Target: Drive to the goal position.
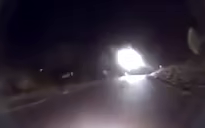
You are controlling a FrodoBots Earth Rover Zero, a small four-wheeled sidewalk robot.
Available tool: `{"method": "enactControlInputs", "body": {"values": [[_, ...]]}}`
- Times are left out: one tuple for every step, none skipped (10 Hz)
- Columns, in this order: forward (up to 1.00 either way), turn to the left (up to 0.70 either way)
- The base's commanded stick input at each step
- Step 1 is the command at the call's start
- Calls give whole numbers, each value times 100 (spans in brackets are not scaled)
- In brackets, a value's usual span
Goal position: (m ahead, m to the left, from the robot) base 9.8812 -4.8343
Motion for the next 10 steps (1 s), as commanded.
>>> {"method": "enactControlInputs", "body": {"values": [[100,-5],[100,-5],[100,-5],[100,-6],[100,-8],[100,-8],[100,-8],[100,-8],[100,-8],[100,-9]]}}
